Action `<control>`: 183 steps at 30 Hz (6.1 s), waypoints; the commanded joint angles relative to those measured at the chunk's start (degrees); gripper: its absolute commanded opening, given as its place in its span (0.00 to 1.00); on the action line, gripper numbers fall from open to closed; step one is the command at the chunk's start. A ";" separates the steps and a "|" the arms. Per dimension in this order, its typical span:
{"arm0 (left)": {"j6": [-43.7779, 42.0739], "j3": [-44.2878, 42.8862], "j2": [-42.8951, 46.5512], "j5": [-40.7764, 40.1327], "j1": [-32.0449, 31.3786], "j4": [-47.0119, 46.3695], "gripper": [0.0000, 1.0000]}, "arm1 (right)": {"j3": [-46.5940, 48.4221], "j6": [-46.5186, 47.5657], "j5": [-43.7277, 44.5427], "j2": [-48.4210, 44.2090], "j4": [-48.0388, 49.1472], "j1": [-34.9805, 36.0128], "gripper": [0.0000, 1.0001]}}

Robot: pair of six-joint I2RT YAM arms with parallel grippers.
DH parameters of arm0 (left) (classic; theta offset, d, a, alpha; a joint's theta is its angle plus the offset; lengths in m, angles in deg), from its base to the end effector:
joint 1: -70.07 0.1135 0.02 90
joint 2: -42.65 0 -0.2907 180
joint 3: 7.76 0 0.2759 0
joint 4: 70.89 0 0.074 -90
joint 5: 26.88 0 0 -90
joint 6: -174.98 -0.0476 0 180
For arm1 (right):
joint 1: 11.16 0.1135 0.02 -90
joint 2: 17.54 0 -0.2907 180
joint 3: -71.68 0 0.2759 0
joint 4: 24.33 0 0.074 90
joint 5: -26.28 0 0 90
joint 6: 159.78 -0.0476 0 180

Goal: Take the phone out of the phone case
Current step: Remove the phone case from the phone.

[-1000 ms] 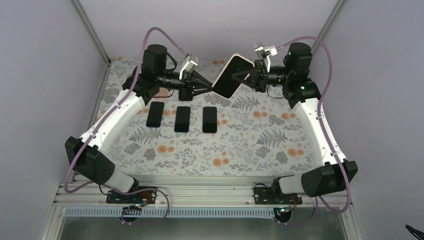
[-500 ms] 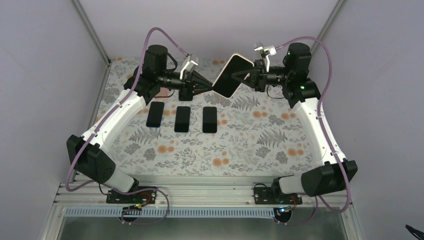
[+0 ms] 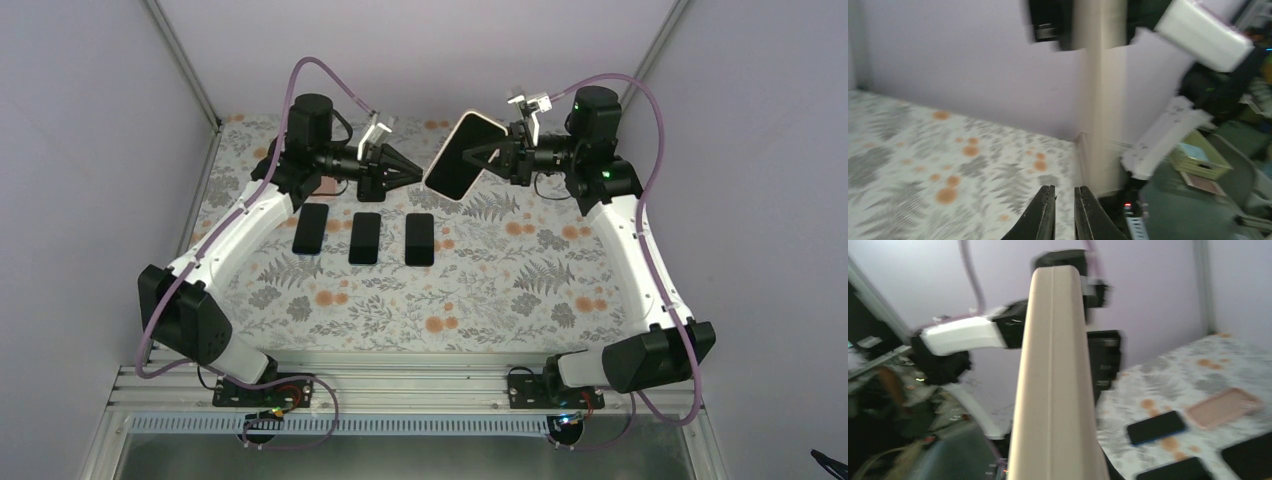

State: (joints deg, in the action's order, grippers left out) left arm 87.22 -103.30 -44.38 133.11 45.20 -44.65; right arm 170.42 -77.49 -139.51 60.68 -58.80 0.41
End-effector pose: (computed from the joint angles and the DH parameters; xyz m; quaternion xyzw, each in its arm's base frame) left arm 0.3113 -0.1936 0.4171 0.4614 0.5824 -0.5635 0.3611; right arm 0.2868 0.1058 0.4741 -0.3991 0.6085 0.5584 0.3982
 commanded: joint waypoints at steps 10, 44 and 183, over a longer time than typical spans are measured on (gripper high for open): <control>3.97 6.91 -0.20 -1.79 4.31 -9.69 0.10 | 4.81 -1.51 -23.01 -2.51 0.53 3.30 0.04; -6.56 -2.27 4.85 7.12 -2.67 5.30 0.45 | -0.08 -13.97 -10.26 -1.92 13.04 0.93 0.04; -3.58 -6.80 -3.87 2.28 -12.11 8.42 0.02 | -6.85 6.84 -11.02 5.77 -5.59 16.50 0.04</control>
State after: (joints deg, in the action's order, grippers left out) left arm 79.74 -109.94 -47.59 132.50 38.65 -19.25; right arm 160.84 -74.38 -149.83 64.28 -63.39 7.60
